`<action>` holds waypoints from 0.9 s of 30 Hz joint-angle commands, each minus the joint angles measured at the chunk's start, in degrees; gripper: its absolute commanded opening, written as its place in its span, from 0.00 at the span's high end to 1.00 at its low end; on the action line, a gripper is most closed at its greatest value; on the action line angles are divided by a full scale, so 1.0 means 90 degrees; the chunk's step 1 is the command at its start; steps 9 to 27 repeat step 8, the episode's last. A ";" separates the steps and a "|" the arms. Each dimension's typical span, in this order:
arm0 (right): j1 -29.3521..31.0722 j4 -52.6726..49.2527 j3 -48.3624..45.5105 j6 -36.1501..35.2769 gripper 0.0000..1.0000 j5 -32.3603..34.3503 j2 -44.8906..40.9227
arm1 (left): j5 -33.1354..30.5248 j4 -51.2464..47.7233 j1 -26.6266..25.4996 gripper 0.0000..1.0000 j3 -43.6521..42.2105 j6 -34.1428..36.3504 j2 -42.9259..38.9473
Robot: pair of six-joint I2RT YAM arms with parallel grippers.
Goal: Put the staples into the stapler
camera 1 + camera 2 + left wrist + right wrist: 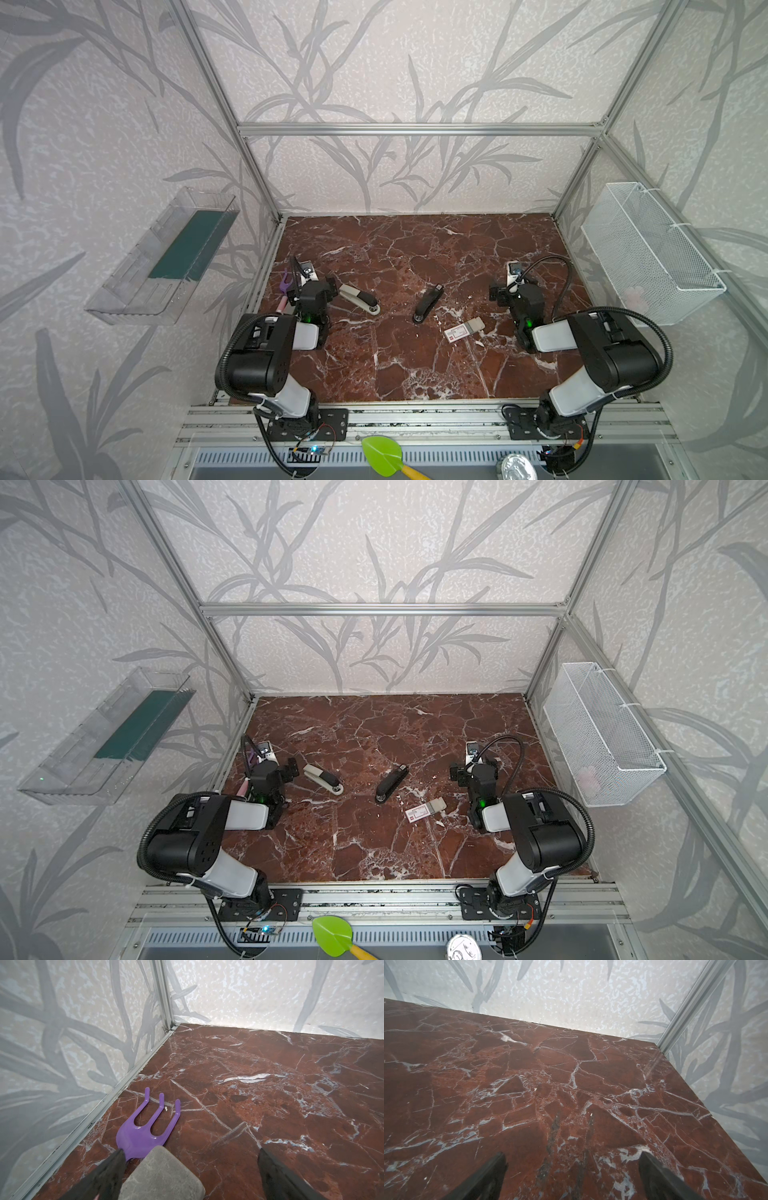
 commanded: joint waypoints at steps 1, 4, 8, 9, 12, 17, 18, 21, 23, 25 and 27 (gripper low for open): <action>0.0016 -0.0033 0.0037 -0.0055 0.01 -0.0104 -0.0077 | 0.0257 0.0019 0.0091 0.01 0.0033 0.0014 -0.0014; 0.0014 -0.0022 0.0033 -0.0051 0.01 -0.0096 -0.0071 | 0.0269 0.0066 0.0100 0.01 0.0023 0.0024 0.0001; 0.0016 -0.0030 0.0029 -0.0049 0.01 -0.0104 -0.0072 | 0.0269 0.0145 0.0110 0.01 -0.0004 0.0058 0.0013; 0.0016 -0.0030 0.0029 -0.0049 0.01 -0.0104 -0.0072 | 0.0269 0.0145 0.0110 0.01 -0.0004 0.0058 0.0013; 0.0016 -0.0030 0.0029 -0.0049 0.01 -0.0104 -0.0072 | 0.0269 0.0145 0.0110 0.01 -0.0004 0.0058 0.0013; 0.0016 -0.0030 0.0029 -0.0049 0.01 -0.0104 -0.0072 | 0.0269 0.0145 0.0110 0.01 -0.0004 0.0058 0.0013; 0.0016 -0.0030 0.0029 -0.0049 0.01 -0.0104 -0.0072 | 0.0269 0.0145 0.0110 0.01 -0.0004 0.0058 0.0013; 0.0016 -0.0030 0.0029 -0.0049 0.01 -0.0104 -0.0072 | 0.0269 0.0145 0.0110 0.01 -0.0004 0.0058 0.0013; 0.0016 -0.0030 0.0029 -0.0049 0.01 -0.0104 -0.0072 | 0.0269 0.0145 0.0110 0.01 -0.0004 0.0058 0.0013; 0.0016 -0.0030 0.0029 -0.0049 0.01 -0.0104 -0.0072 | 0.0269 0.0145 0.0110 0.01 -0.0004 0.0058 0.0013; 0.0016 -0.0030 0.0029 -0.0049 0.01 -0.0104 -0.0072 | 0.0269 0.0145 0.0110 0.01 -0.0004 0.0058 0.0013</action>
